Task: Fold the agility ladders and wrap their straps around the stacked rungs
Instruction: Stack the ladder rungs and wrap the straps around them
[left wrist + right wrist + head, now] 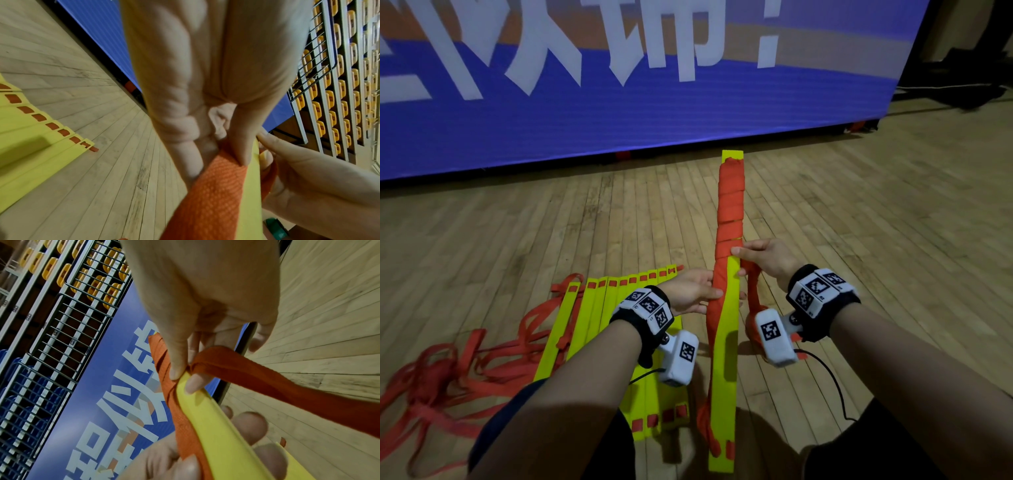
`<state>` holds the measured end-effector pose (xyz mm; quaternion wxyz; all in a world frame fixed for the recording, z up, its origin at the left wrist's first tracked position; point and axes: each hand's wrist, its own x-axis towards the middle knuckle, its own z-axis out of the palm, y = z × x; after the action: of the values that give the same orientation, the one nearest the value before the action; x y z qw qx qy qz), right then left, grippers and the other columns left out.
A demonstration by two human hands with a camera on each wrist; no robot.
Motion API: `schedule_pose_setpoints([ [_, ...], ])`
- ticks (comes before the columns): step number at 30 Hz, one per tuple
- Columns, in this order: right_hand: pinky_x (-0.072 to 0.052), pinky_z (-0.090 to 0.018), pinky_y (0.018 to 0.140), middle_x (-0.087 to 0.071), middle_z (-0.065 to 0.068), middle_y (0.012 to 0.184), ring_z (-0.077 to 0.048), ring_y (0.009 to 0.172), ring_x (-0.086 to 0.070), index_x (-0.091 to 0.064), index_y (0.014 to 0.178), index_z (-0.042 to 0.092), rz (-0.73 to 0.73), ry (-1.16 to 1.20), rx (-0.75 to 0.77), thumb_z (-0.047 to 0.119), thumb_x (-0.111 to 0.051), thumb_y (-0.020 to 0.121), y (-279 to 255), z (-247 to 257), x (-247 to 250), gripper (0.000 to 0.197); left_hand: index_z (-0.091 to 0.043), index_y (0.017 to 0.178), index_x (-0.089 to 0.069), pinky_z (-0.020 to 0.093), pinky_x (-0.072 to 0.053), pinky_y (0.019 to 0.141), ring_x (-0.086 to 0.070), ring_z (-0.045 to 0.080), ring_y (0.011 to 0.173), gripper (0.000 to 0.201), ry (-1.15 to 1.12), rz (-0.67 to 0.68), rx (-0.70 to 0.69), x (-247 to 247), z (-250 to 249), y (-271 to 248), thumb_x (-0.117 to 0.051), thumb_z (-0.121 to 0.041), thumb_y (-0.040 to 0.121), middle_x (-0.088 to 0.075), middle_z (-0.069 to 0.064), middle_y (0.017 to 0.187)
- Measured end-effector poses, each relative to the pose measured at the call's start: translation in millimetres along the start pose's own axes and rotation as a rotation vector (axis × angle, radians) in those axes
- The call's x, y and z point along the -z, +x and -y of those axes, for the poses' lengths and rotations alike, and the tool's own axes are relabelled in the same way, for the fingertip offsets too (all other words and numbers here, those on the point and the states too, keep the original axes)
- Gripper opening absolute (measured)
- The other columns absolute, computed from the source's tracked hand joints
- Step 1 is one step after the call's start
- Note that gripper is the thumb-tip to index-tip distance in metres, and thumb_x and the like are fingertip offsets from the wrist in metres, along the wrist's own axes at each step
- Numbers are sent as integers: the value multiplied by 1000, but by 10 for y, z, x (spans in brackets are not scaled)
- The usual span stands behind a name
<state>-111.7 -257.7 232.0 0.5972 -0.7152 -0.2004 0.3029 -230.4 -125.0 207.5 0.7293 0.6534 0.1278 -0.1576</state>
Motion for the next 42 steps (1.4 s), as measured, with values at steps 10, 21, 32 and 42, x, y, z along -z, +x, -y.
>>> schedule_pose_setpoints([
  [10,-45,-16,56,-68,-5,79,-14,74,-61,-67,97,-3,-26,-136,-76,29,-54,96,45,-11,21,35,-10,123,-59,30,-57,76,-69,19,99,29,68,-138,-65,20,10,-19,-56,-9,94,-72,8,106],
  [21,-46,-13,45,-65,-5,64,-7,42,-61,-69,86,-1,-29,-233,-55,29,-75,80,-44,77,-18,31,-11,103,-64,25,-56,67,-69,17,94,11,157,-189,-58,-34,41,43,-60,-12,93,-71,8,102],
  [32,-52,-27,63,-69,-7,72,-10,50,-60,-72,94,3,-61,-339,-37,28,-72,83,21,32,-34,27,-9,104,-61,29,-58,77,-68,15,90,11,84,-101,-34,-86,20,31,-54,-13,96,-68,6,98],
  [42,-50,-20,56,-67,-1,72,-10,54,-61,-67,81,14,-33,-391,-52,43,-74,78,-10,15,-81,30,-9,96,-59,29,-55,76,-66,9,76,7,211,-151,-23,-94,23,43,-54,-14,96,-65,2,87],
])
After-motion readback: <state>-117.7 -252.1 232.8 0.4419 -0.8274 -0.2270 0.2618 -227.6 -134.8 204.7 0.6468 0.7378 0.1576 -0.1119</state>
